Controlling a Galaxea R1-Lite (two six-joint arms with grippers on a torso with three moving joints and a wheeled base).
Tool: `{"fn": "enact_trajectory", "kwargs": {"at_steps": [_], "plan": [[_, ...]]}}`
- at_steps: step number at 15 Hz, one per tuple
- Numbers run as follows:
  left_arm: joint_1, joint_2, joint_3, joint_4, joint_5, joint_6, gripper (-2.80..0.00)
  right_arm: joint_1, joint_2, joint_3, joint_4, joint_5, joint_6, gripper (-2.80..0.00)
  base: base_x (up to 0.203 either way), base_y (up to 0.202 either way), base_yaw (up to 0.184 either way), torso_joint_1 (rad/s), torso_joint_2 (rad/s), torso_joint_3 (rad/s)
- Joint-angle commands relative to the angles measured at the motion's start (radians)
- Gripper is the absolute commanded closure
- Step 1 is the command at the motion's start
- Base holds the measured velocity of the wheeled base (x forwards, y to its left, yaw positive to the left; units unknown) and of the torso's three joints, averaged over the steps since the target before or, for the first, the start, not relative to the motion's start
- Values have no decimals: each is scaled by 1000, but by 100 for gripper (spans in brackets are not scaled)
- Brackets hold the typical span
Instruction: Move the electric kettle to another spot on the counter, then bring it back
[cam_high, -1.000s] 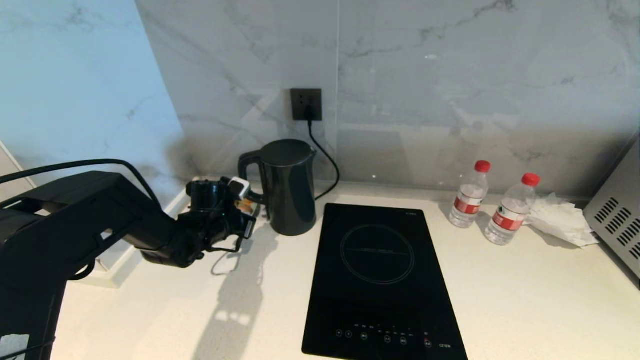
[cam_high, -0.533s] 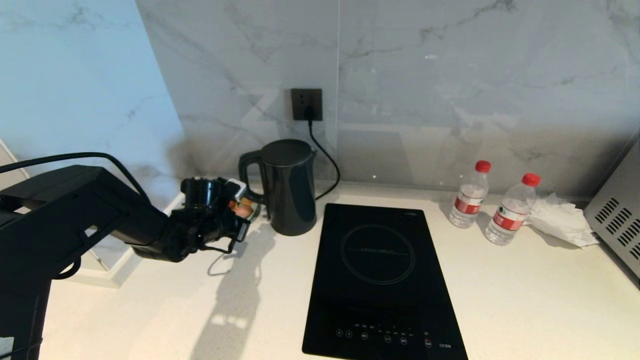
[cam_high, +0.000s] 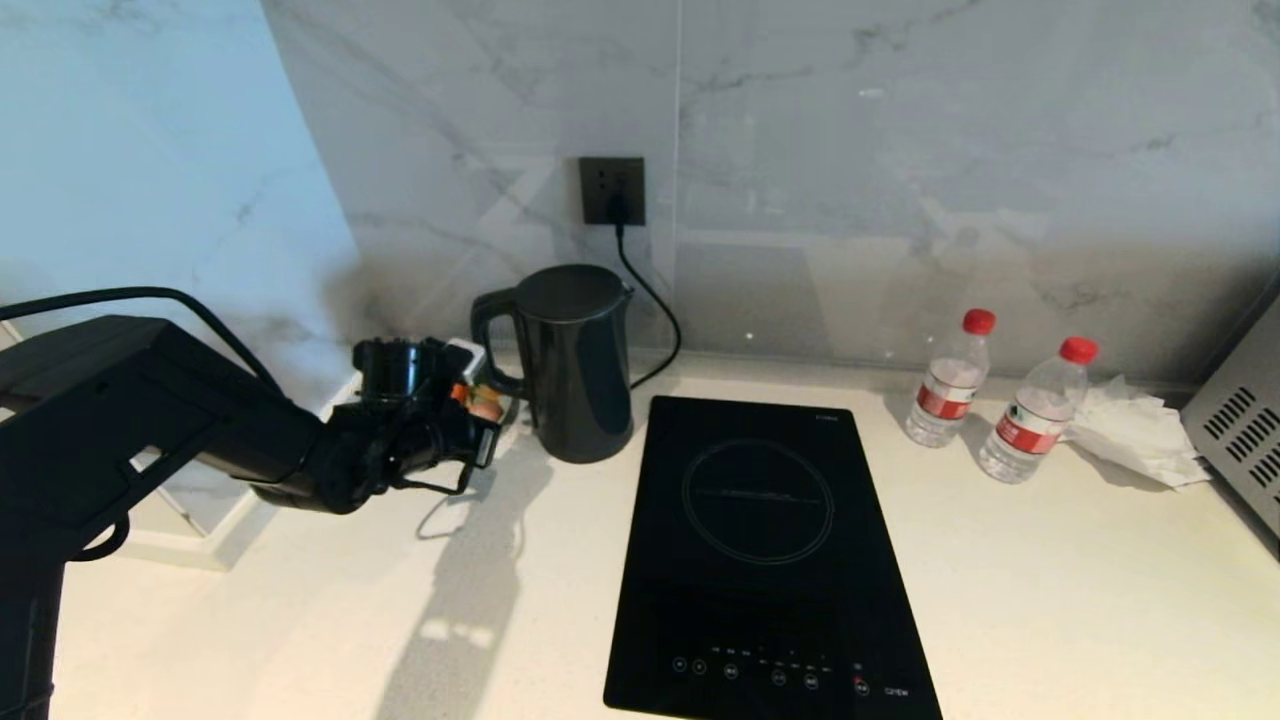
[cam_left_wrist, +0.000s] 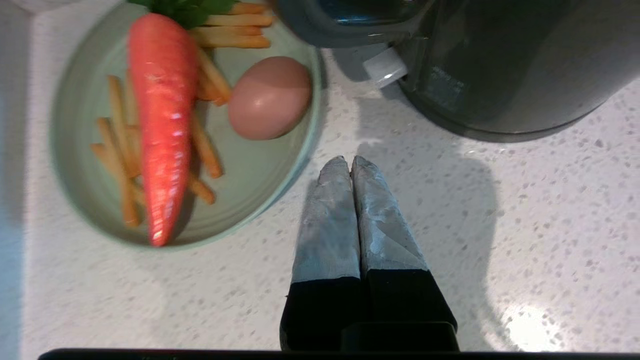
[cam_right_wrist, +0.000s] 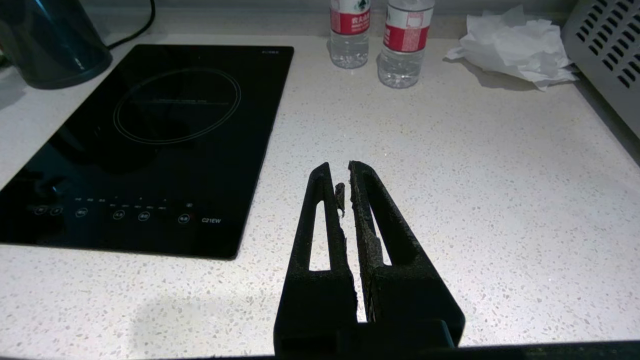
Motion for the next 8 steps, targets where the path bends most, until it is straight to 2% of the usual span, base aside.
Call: {"fn": "enact_trajectory", "kwargs": {"at_steps": [1, 4, 8], "plan": [[-1, -9, 3, -8, 0, -1, 0, 0, 0, 0, 0, 0, -1, 0, 0, 0, 0, 7, 2, -192], [18, -7, -3, -15, -12, -8, 0, 0, 0, 0, 0, 0, 0, 0, 0, 0, 0, 2, 6, -121], [3, 8, 0, -15, -12, -7, 0, 0, 0, 0, 0, 0, 0, 0, 0, 0, 0, 1, 2, -8]]}}
